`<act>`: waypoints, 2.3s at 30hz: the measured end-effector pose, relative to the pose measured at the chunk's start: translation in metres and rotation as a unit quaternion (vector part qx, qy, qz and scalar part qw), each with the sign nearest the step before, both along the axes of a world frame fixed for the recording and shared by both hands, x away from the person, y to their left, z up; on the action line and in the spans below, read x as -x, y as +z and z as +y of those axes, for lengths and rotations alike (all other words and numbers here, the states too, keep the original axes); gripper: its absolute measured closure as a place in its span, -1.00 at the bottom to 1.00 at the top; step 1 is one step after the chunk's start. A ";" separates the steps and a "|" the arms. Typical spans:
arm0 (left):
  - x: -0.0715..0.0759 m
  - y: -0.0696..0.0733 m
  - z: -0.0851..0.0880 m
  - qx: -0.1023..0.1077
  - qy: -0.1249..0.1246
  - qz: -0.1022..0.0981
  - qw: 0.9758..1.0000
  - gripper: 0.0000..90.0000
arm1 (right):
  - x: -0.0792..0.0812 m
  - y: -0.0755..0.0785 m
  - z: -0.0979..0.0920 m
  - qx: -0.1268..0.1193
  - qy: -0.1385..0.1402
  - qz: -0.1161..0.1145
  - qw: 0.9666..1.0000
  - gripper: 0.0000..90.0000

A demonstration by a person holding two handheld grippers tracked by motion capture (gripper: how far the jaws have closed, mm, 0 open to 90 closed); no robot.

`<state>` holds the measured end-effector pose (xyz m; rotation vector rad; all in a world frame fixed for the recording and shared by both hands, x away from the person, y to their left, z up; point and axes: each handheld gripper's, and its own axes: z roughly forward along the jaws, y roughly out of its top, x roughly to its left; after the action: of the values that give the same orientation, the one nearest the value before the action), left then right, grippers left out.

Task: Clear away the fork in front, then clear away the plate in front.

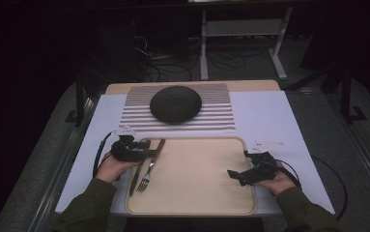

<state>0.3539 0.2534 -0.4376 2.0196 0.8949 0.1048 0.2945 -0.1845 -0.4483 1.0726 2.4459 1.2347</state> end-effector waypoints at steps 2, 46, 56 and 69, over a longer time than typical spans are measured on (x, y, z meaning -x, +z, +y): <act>0.002 0.002 0.000 -0.009 -0.003 -0.015 1.000 -0.17 | 0.000 0.000 0.000 -0.001 0.000 0.000 1.000 -1.00; -0.099 0.024 -0.049 -0.079 -0.024 -0.105 0.991 -0.68 | 0.000 0.001 -0.001 -0.007 0.003 -0.002 1.000 -1.00; -0.110 0.014 -0.055 -0.121 -0.042 -0.147 0.981 -0.10 | 0.000 0.001 -0.001 -0.007 0.003 0.000 1.000 -1.00; -0.105 0.003 -0.066 -0.188 -0.089 -0.212 0.955 0.44 | 0.000 0.000 0.000 -0.007 0.004 0.000 1.000 -1.00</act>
<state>0.4594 0.1872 -0.4342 2.2923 0.4371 0.6243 0.2948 -0.1849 -0.4479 1.0679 2.4471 1.2556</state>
